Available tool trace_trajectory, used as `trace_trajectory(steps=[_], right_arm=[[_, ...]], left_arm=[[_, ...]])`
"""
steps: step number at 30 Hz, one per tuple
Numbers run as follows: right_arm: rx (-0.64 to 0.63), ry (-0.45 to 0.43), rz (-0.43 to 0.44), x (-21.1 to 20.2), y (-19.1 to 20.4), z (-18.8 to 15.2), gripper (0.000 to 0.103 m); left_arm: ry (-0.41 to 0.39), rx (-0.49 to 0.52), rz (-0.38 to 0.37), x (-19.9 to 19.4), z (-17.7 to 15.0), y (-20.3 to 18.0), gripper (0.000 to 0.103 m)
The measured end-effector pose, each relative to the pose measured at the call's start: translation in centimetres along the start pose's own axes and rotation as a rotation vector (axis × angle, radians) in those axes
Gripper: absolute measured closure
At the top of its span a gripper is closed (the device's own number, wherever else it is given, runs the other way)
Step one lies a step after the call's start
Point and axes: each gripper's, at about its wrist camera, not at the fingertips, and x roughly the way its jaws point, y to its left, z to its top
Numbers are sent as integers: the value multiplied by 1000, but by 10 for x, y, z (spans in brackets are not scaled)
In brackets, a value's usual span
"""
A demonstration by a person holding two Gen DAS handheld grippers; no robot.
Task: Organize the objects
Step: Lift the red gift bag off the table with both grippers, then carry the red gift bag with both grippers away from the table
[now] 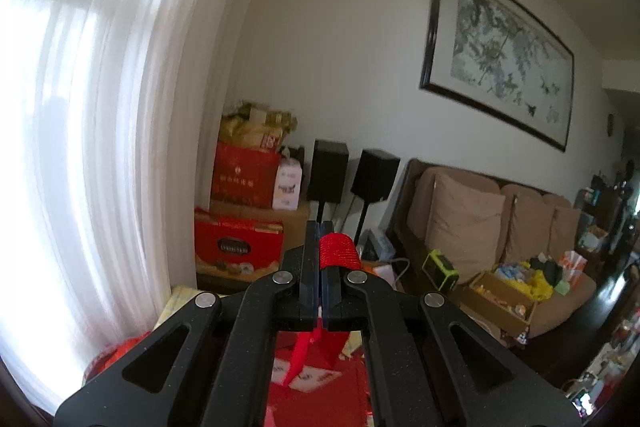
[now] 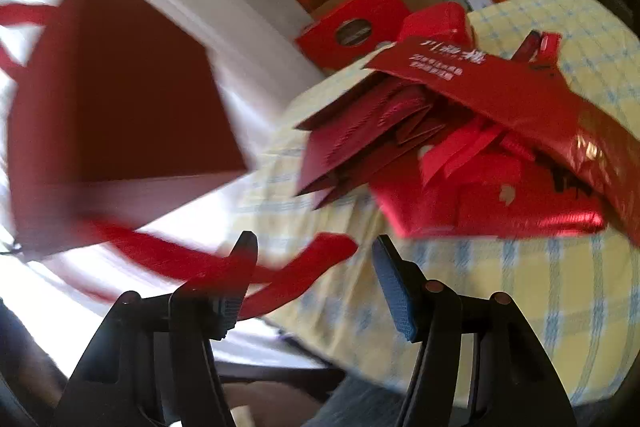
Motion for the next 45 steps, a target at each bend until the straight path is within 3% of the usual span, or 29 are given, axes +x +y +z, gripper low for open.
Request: trace_trajectory(steps=[3, 6, 10, 13, 15, 16, 17, 19, 20, 24, 30, 34, 45], right_arm=[[16, -11, -91, 7, -11, 4, 60], [31, -39, -175, -5, -25, 9, 64], [-18, 14, -150, -37, -33, 24, 64], [-81, 103, -12, -72, -21, 36, 64], [-100, 49, 74, -100, -11, 45, 67], [-116, 12, 61, -112, -5, 48, 73], [-145, -21, 1, -121, 3, 52, 93], [-186, -85, -110, -131, 12, 56, 97], [-181, -120, -116, -139, 14, 58, 99], [-192, -177, -100, -156, 25, 68, 99], [-250, -262, -77, -176, 63, 75, 100], [-293, -277, -38, -186, 86, 80, 100], [-386, -298, -54, -208, 138, 96, 99]], left_arm=[[-10, 1, -5, -10, 11, 3, 103], [-44, 22, 65, -21, 18, 13, 103], [-28, -17, 148, -20, 17, 48, 103], [22, -69, 170, -14, 5, 77, 103], [55, -79, 178, -7, -8, 88, 103], [67, -79, 176, -5, -13, 90, 103], [78, -75, 178, -4, -19, 91, 103], [90, -50, 198, -2, -32, 89, 103], [88, -32, 213, -3, -37, 85, 103], [105, 17, 224, 0, -58, 70, 103], [133, 51, 175, 4, -70, 42, 103], [124, 84, 141, 1, -71, 18, 103], [122, 112, 82, -8, -65, -18, 103]])
